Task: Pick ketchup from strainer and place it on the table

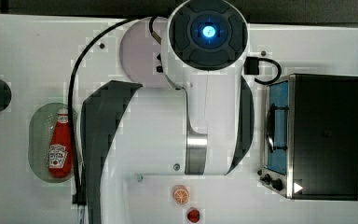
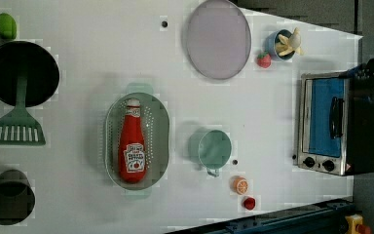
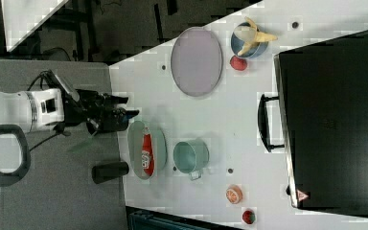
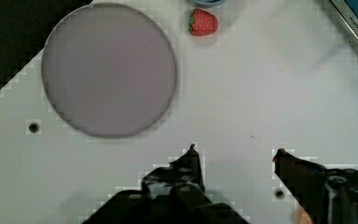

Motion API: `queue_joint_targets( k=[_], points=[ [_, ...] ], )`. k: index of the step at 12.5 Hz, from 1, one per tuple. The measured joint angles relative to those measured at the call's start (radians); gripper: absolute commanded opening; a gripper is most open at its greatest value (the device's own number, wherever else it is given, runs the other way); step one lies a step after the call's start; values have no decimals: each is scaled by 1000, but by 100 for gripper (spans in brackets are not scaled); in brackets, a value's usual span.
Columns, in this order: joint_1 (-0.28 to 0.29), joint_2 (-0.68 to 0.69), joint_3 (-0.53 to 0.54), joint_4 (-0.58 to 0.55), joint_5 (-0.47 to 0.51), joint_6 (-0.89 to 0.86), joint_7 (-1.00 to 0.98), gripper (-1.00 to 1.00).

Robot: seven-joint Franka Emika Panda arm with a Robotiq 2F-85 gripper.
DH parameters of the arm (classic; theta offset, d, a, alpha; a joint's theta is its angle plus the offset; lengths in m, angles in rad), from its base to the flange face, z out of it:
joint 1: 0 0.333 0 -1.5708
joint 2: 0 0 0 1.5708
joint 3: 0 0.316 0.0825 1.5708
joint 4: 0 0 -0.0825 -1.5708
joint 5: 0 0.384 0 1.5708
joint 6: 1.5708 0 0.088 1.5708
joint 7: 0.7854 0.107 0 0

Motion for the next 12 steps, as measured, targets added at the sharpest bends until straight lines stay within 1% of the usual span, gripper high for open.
queue_joint_targets(
  k=[2,3,4,7,9,10,12],
  points=[
    [-54,-124,35,-100,5,-209,17,82],
    [-76,-188,44,-131,9,-242,21,99],
    [-96,-230,54,-125,13,-235,21,100],
    [-106,-266,85,-48,11,-149,21,100],
    [-110,-256,152,-34,10,-128,21,100],
    [-102,-242,193,-34,13,-118,21,100],
    [-90,-188,299,-43,9,-111,22,100]
  ],
)
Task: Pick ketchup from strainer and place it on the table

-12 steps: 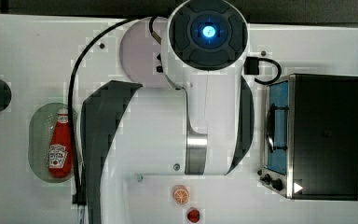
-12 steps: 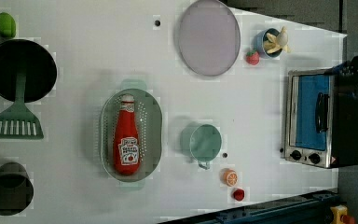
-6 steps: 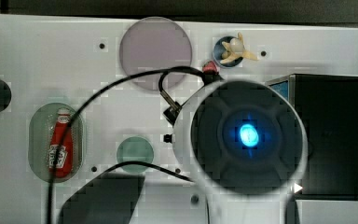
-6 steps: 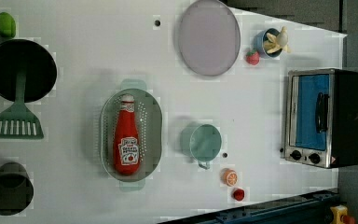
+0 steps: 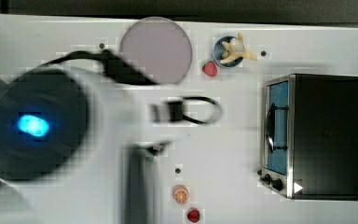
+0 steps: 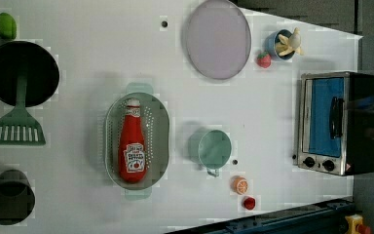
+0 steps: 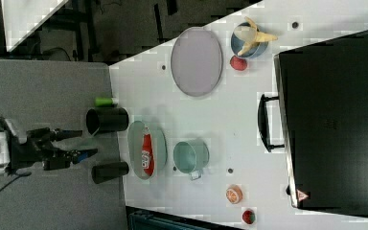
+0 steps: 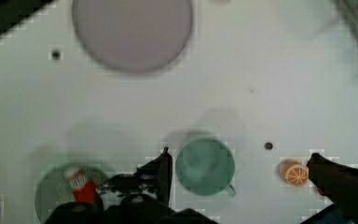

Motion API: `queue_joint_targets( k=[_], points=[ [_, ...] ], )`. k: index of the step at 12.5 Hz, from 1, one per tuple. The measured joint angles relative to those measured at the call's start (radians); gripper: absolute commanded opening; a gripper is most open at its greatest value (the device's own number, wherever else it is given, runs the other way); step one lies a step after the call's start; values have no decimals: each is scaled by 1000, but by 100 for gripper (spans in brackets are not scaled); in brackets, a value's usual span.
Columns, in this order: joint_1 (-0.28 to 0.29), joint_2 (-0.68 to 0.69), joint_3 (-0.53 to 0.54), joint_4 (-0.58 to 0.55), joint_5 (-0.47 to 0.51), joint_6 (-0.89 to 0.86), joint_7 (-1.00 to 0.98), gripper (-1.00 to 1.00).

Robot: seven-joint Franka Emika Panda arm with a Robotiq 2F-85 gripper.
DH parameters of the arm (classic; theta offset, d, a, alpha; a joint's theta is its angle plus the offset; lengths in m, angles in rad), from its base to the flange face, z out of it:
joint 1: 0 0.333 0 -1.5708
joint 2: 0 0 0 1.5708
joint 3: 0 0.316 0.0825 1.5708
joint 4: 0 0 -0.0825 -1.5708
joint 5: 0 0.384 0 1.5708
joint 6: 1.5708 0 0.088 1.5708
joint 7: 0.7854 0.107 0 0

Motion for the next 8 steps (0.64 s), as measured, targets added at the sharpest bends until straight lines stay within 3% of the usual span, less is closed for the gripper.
queue_joint_targets(
  k=[4,8],
  points=[
    [45,140,211,-25,-1,20,10,100],
    [66,189,375,-88,3,84,11,100]
  ],
)
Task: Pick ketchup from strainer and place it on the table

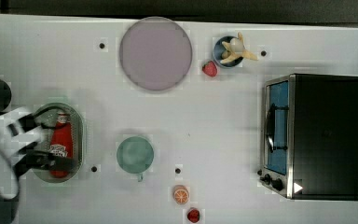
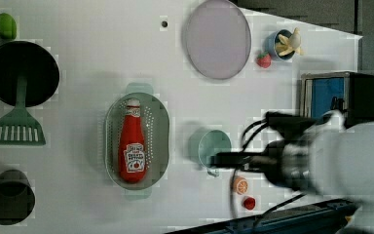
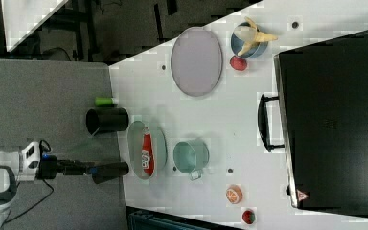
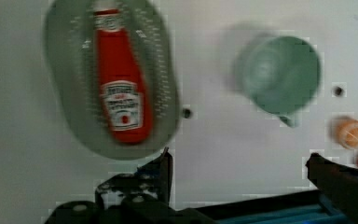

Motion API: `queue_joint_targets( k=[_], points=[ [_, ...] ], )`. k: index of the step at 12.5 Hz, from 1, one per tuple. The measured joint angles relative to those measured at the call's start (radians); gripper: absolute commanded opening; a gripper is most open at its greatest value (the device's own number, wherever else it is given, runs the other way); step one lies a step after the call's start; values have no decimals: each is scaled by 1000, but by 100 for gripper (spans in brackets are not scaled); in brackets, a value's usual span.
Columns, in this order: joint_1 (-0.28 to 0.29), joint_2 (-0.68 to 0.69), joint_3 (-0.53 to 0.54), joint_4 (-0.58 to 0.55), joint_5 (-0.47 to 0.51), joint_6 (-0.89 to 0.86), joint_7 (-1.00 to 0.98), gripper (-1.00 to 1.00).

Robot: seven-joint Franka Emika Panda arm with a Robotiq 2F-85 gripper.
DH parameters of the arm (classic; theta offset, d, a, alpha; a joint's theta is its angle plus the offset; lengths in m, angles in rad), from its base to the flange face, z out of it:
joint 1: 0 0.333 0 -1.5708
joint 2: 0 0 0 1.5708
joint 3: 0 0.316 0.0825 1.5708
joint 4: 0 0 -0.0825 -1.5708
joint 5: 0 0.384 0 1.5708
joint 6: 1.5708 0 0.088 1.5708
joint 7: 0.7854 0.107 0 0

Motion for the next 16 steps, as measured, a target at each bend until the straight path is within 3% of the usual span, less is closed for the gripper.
queue_joint_targets(
  k=[5,9,11,16],
  points=[
    [17,38,119,-123,0,340,1,100],
    [34,110,125,-289,-126,623,8,100],
    [33,183,121,-361,-139,730,24,100],
    [28,436,85,-393,-221,852,82,100]
  ],
)
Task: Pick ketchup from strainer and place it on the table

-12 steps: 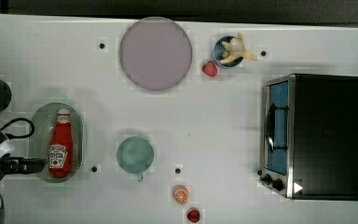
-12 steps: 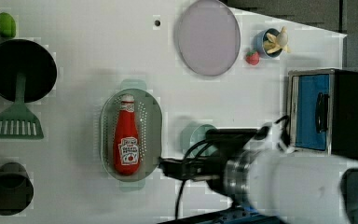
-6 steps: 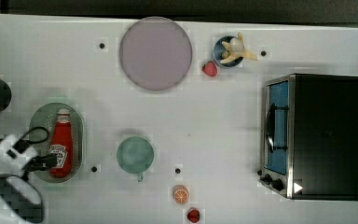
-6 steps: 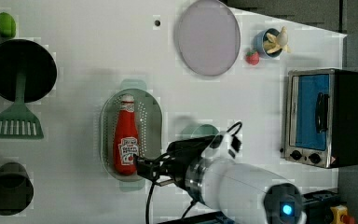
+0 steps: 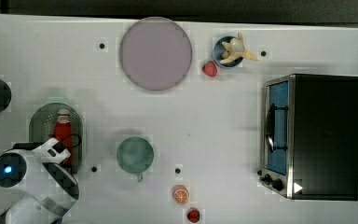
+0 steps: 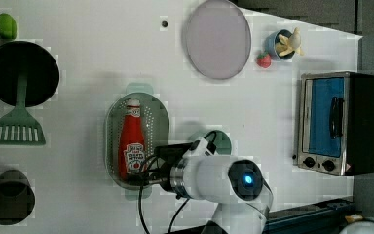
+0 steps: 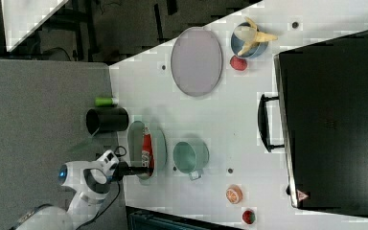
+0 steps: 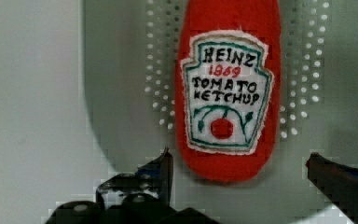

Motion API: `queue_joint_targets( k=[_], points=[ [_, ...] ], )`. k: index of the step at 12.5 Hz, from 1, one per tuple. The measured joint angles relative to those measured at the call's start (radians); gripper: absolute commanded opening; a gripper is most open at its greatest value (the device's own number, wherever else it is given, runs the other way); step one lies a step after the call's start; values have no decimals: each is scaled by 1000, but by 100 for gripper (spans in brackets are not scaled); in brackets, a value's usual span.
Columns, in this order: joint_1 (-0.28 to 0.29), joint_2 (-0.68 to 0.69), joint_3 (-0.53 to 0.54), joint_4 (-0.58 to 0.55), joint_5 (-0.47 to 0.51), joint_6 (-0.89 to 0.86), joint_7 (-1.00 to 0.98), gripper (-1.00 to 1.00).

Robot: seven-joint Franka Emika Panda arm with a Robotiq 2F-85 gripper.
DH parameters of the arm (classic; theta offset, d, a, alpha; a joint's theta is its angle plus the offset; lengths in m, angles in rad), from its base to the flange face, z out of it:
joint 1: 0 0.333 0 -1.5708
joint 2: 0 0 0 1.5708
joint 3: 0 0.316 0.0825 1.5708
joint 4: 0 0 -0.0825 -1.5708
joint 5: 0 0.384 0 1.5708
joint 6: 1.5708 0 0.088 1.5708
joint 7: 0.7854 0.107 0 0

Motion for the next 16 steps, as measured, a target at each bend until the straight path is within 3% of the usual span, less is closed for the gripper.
queue_joint_targets(
  k=[6,7,10,16],
  points=[
    [26,69,-74,20,-159,74,119,100],
    [30,83,-80,25,-158,95,123,91],
    [84,131,-131,55,-172,105,137,23],
    [99,74,-129,51,-162,98,161,22]
  ],
)
